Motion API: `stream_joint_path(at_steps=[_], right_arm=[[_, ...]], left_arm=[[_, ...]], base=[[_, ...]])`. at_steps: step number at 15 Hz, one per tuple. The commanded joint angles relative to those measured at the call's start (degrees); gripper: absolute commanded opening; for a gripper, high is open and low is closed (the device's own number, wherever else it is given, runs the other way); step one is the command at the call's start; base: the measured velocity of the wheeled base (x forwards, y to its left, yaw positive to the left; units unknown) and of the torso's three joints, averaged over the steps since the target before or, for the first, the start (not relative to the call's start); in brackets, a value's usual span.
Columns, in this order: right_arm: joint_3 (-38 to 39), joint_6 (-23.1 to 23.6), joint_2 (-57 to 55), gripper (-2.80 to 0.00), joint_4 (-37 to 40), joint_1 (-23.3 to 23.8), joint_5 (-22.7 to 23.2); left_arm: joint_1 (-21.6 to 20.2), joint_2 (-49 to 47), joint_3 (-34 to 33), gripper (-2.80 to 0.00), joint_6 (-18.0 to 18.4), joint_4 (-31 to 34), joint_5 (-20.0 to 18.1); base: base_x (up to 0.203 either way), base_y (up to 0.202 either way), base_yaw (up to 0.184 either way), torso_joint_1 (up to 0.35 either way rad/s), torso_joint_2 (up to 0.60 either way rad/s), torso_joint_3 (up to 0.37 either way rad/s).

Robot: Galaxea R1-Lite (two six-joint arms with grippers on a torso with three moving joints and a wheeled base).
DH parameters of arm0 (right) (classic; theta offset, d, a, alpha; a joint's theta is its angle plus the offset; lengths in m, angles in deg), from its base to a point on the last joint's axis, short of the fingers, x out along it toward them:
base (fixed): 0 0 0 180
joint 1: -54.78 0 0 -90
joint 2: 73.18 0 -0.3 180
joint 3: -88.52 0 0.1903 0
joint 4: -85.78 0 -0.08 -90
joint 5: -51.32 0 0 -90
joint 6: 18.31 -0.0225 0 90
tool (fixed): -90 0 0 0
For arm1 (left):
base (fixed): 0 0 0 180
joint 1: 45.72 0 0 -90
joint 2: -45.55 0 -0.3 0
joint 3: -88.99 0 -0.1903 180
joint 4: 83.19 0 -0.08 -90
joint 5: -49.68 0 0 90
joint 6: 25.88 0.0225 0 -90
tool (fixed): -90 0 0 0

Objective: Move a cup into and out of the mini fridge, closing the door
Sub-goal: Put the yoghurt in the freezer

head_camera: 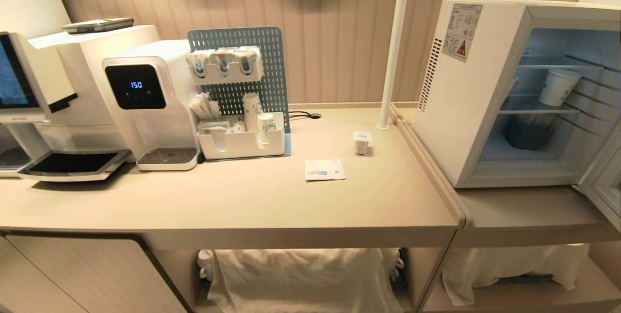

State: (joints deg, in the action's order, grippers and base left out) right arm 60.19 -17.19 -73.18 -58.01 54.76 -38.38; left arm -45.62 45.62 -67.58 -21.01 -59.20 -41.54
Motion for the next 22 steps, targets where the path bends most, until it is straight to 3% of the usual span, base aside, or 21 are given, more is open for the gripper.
stream_joint_path(at_steps=[1,8,16,22], right_arm=[[0.0,0.0,-0.1,-2.80,0.1,0.0,0.0],[0.0,0.0,-0.1,-2.80,0.1,0.0,0.0],[0.0,0.0,-0.1,-2.80,0.1,0.0,0.0],[0.0,0.1,-0.1,-2.80,0.1,0.0,0.0]], left_arm=[[0.0,0.0,0.0,-2.80,0.0,0.1,0.0],[0.0,0.0,-0.1,-2.80,-0.1,-0.1,0.1],[0.0,-0.1,0.0,-2.80,0.0,0.0,0.2],[0.0,0.0,-0.1,-2.80,-0.1,0.0,0.2]], base=[[0.000,0.000,0.000,0.000,0.00,0.000],[0.157,0.000,0.000,-0.001,0.00,0.001],[0.000,0.000,0.000,0.000,0.00,-0.008],[0.000,0.000,0.000,0.004,0.00,-0.172]])
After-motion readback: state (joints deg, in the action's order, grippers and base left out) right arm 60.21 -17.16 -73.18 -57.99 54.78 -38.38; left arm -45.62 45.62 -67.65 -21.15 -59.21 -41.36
